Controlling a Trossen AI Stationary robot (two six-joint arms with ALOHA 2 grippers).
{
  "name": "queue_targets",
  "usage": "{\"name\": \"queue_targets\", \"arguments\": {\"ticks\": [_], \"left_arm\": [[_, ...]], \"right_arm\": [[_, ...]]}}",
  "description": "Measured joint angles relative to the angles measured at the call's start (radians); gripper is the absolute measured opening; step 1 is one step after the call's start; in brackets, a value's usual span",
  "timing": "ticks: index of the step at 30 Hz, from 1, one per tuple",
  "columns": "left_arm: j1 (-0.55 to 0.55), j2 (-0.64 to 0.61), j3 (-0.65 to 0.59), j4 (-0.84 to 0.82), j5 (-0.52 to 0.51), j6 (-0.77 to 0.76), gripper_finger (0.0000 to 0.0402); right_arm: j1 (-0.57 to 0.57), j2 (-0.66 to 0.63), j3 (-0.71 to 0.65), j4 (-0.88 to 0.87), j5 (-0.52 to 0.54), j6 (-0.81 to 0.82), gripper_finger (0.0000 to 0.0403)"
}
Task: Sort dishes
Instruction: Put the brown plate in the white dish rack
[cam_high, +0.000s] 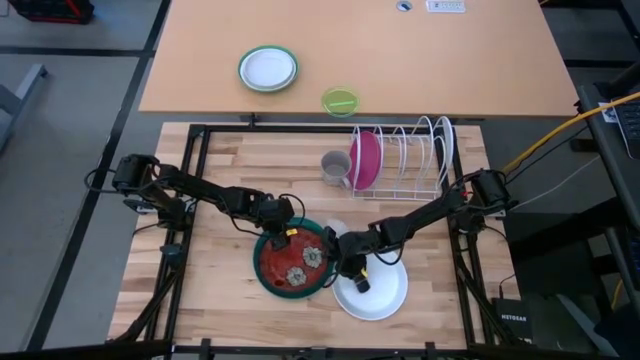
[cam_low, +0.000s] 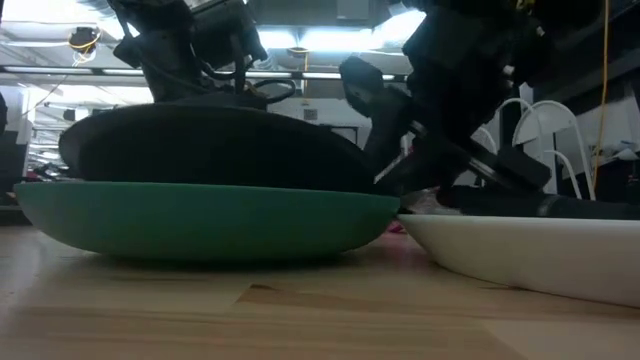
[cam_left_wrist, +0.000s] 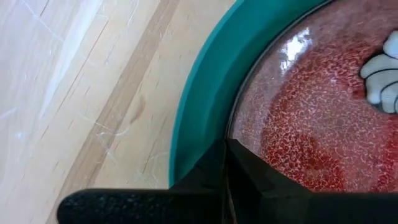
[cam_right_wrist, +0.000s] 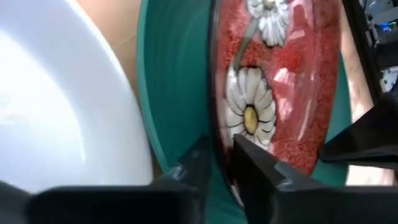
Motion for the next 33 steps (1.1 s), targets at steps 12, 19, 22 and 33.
{"name": "queue_targets", "arguments": {"ticks": [12, 19, 22, 33], "left_arm": [[0.002, 0.001, -0.002, -0.008, 0.052, 0.006, 0.0008], [0.008, -0.1, 0.0, -0.011, 0.064, 0.017, 0.0008], [0.007, -0.187, 0.0, -0.01, 0.063, 0.044, 0.0008], [-0.167, -0.397, 0.002, 0.095, 0.115, -0.152, 0.0008]], "right_arm": [[0.001, -0.002, 0.097, -0.092, 0.015, -0.001, 0.002], [0.0, -0.002, 0.151, -0.192, 0.015, -0.003, 0.002], [0.0, -0.002, 0.159, -0.199, 0.015, -0.003, 0.0019], [0.0, -0.002, 0.165, -0.216, 0.015, -0.001, 0.0018]]}}
